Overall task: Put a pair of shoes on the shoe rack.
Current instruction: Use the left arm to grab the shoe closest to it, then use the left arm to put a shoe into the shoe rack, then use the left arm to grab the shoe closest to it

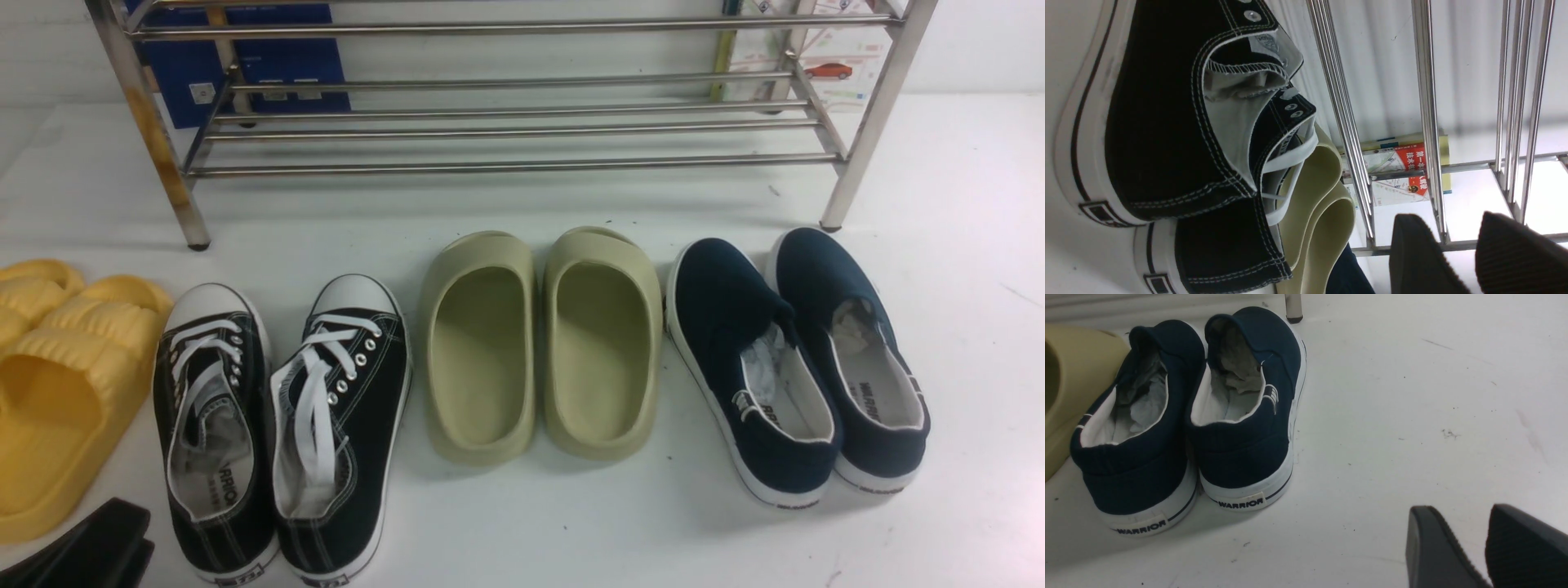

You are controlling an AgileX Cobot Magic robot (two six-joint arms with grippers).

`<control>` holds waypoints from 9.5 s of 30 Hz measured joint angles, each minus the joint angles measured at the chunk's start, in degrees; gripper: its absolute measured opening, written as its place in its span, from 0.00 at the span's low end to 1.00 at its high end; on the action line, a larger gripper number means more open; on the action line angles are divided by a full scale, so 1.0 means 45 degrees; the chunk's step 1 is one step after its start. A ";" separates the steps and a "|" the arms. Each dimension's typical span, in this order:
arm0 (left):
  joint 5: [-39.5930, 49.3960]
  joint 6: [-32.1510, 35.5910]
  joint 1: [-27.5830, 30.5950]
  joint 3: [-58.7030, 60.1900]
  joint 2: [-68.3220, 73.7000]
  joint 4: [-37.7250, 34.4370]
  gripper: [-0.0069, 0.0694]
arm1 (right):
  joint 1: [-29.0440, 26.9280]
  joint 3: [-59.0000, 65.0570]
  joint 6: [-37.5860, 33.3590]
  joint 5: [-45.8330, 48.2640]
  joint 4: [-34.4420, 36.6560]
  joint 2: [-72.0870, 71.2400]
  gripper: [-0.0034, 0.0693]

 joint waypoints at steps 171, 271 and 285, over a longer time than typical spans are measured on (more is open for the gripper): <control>1.2635 0.3615 0.0465 -2.5282 2.3414 1.1006 0.12 | 0.0000 0.0000 0.0000 0.0000 0.0000 0.0000 0.38; 1.2731 0.2952 -0.1668 -2.1520 1.8076 1.2029 0.27 | 0.0000 0.0000 0.0000 0.0000 0.0000 0.0000 0.38; 1.2396 0.2876 -0.5046 -1.3887 1.5818 1.1901 0.27 | 0.0000 0.0000 0.0000 0.0000 0.0000 0.0000 0.38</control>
